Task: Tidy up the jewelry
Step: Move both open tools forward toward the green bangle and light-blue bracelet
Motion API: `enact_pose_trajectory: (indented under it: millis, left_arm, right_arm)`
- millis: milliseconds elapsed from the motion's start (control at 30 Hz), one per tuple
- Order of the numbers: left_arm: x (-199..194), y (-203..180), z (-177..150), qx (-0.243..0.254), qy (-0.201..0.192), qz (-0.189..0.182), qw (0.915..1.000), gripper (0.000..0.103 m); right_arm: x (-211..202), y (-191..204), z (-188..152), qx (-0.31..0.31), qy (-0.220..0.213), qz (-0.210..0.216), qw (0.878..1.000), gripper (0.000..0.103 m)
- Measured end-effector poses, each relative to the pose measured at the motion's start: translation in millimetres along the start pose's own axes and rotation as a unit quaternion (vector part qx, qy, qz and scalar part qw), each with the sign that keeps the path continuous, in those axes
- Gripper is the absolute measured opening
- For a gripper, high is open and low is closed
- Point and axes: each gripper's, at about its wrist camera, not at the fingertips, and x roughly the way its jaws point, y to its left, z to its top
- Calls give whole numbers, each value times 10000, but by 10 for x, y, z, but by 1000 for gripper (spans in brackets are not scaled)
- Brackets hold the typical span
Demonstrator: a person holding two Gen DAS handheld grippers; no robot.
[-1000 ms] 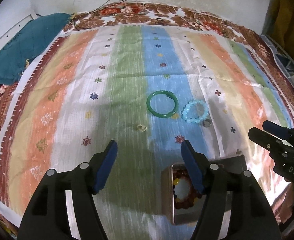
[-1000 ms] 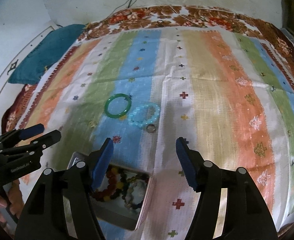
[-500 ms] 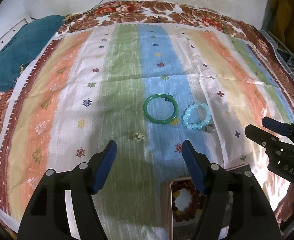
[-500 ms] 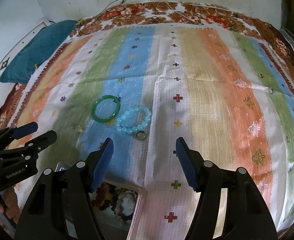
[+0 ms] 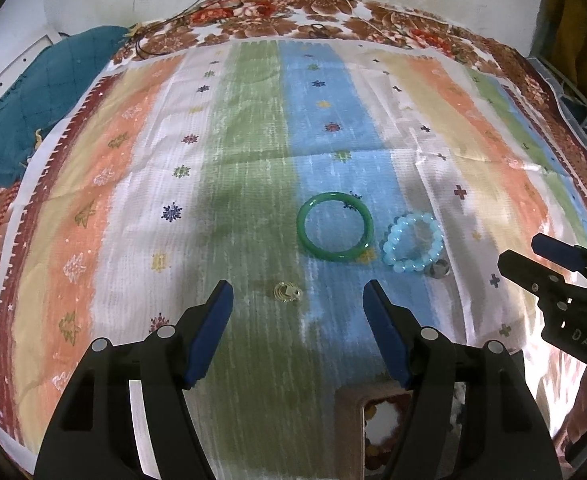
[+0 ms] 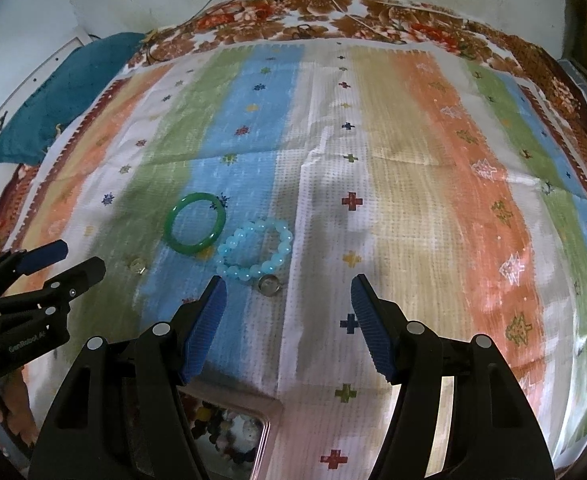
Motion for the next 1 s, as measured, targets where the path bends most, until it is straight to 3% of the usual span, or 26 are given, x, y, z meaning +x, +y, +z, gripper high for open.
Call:
enact_pose_trajectory:
  millis: [133, 667, 1000]
  left_arm:
    - [28, -24, 29, 108, -96, 187, 9997, 67]
    - [367, 68, 222, -36, -154, 231, 9996, 67]
    - [666, 23, 267, 110, 24, 207, 9997, 67]
  right_arm:
    - [86, -9, 40, 6, 64, 10, 10000, 65]
    - [420, -41, 191, 47, 180, 34, 9998, 65]
    - [657, -20, 226, -88, 343, -24, 9994, 65]
